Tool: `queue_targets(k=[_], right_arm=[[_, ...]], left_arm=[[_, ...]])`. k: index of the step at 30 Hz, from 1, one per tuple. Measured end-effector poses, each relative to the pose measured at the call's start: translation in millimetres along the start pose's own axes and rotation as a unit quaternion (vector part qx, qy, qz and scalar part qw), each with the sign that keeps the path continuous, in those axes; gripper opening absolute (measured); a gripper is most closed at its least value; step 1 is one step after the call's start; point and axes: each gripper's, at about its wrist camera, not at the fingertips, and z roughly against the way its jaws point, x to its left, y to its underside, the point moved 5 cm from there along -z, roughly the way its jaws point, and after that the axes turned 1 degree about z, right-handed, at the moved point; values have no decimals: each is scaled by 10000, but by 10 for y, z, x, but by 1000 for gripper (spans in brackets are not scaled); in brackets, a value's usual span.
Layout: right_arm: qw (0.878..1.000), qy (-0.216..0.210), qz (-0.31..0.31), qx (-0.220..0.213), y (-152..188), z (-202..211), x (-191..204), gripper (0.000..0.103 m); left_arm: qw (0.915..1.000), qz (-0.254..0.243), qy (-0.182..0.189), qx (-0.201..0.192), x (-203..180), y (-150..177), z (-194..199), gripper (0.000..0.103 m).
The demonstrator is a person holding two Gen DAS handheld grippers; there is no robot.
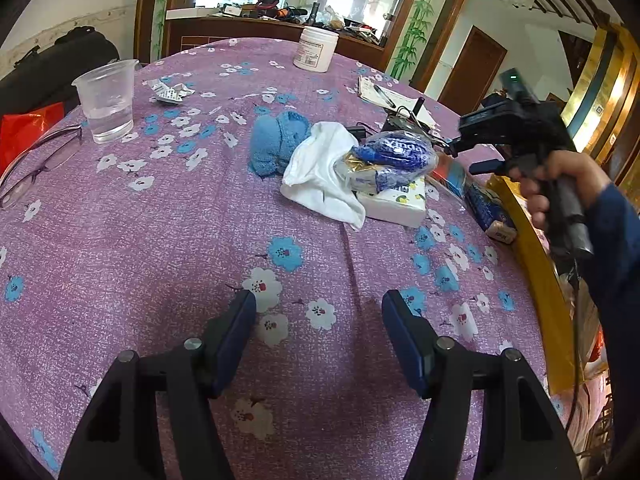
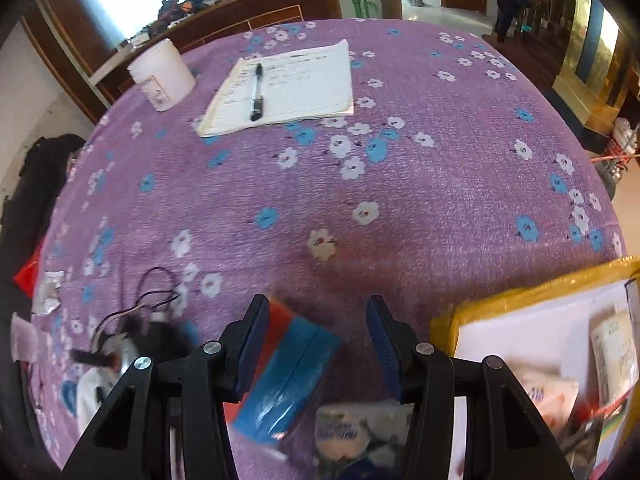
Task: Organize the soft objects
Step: 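Withdraw both tools from the tray back toward the remaining items, then grasp the blue-and-red sponge pack with the left tool while the right tool grasps the blue tissue pack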
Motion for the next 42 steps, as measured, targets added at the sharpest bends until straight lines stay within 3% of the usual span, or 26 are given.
queue_targets(k=[5, 14, 17, 20, 25, 28, 31, 33, 38, 42], right_arm=[[9992, -238, 303, 124, 128, 18, 87, 54], [9924, -754, 820, 516, 913, 368, 247, 58], [9853, -1069, 1119, 727, 1288, 531, 339, 63], [9722, -1757, 1256, 904, 1566, 774, 414, 63], [9831, -1292, 1282, 189, 1276, 874, 322, 63], [9829, -1473, 1068, 279, 1091, 605, 330, 63], [9836, -1394, 1129, 196, 1012, 441, 396, 63], [9808, -1555, 1089, 438, 1085, 406, 455, 63], [9626, -2125, 1269, 1098, 1552, 491, 741, 63], [9333, -3055, 1199, 1456, 1963, 761, 947, 63]], left_arm=[[10000, -22, 47, 12, -13, -4, -6, 65], [10000, 47, -29, -8, 12, -2, 0, 65], [10000, 43, -82, -13, 10, 0, -5, 65], [9999, 32, -117, -9, 8, 2, -10, 65], [9999, 37, -149, -10, 8, 3, -10, 65], [9998, 103, -133, -43, 30, 1, 2, 65], [9998, 188, -57, -70, 63, 4, 15, 65], [9997, 211, -35, -79, 73, 4, 21, 65], [9992, 364, 38, -168, 123, -2, 59, 65], [9962, 739, 271, -370, 278, 23, 172, 65]])
